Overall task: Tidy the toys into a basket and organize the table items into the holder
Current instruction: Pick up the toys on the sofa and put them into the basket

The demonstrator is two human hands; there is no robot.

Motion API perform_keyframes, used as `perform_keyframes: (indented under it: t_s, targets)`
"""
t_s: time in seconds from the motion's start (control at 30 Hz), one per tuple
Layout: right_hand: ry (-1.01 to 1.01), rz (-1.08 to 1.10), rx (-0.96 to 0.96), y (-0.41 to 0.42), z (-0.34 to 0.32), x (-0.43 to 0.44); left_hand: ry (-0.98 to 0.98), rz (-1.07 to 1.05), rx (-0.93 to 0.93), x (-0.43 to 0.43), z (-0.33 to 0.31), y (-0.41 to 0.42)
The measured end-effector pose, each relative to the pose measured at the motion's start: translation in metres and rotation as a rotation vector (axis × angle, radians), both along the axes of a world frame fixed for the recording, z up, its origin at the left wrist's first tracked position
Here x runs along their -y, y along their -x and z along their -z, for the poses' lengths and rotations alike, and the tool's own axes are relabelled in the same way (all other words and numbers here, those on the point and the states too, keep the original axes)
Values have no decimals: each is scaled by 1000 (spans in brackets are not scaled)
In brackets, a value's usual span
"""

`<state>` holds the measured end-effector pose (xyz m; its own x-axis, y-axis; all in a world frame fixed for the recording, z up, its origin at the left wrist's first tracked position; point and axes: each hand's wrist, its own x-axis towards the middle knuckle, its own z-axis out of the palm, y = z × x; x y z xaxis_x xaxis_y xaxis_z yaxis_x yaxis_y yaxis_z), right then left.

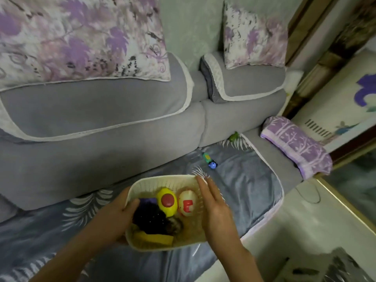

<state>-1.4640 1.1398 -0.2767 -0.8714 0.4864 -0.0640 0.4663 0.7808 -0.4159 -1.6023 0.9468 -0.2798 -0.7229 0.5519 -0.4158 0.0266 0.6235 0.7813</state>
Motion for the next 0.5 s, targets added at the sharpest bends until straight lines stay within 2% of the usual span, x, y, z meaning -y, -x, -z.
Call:
perform_keyframes:
  t_s: [0.23, 0.33, 0.4, 0.5]
  targets:
    - [83, 67, -50, -38, -7, -56, 161, 111, -297, -66, -23, -35]
    - [17, 84, 9, -49, -11, -101, 307, 132, -459, -119, -23, -55]
    - [22, 87, 38, -58, -15, -134, 417, 143, -476, -156, -21, -70]
    - [-10, 23, 103, -66, -26, -193, 449, 127, -441, -214, -20, -83]
